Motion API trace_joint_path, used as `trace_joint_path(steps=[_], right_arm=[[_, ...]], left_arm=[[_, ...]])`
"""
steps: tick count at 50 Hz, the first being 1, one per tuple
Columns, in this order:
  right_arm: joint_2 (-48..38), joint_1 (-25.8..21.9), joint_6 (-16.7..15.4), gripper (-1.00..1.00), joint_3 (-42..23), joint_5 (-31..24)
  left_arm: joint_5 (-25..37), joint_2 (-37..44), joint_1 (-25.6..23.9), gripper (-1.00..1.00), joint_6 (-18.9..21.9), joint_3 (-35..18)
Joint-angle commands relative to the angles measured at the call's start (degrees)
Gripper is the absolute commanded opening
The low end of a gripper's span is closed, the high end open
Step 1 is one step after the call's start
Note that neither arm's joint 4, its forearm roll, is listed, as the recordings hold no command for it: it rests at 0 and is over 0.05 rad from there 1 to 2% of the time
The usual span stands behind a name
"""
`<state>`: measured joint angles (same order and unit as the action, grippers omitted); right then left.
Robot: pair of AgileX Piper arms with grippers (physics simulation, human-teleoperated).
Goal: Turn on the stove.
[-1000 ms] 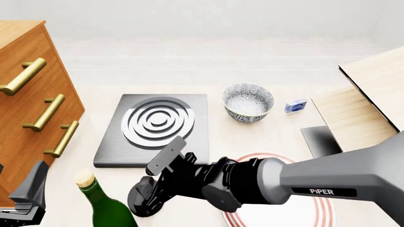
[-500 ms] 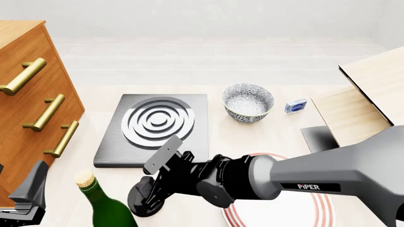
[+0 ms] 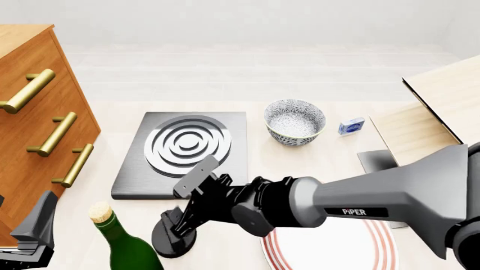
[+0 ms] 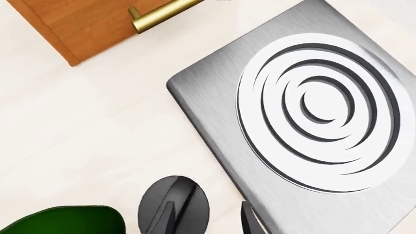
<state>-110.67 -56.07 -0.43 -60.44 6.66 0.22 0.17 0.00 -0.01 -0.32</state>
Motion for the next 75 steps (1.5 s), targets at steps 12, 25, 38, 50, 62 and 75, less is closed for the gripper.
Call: trace_joint_path(steps=[12, 25, 38, 50, 62, 75], right_arm=[[-3.46, 1.61, -1.23, 1.0, -1.65, -1.56], [-4.98, 1.62, -1.48, 1.0, -3.28, -1.84], [-4.0, -0.66, 0.33, 1.0, -3.37, -1.88], [-0.96, -3.75, 4.61, 1.0, -1.34, 0.09], [3.06, -4.2, 5.06, 1.0, -0.42, 0.28], [8.34, 1.3, -1.78, 1.0, 0.02, -1.27]], left_arm=[[0.0, 0.0, 0.0, 1.0, 0.0, 0.0], [0.0, 0.0, -0.01, 1.0, 0.0, 0.0], [0.08, 0.06, -0.01, 1.0, -0.01, 0.01], [0.15, 0.15, -0.03, 1.0, -0.01, 0.02], [0.0, 0.0, 0.0, 1.0, 0.0, 0.0], [0.0, 0.0, 0.0, 1.0, 0.0, 0.0]])
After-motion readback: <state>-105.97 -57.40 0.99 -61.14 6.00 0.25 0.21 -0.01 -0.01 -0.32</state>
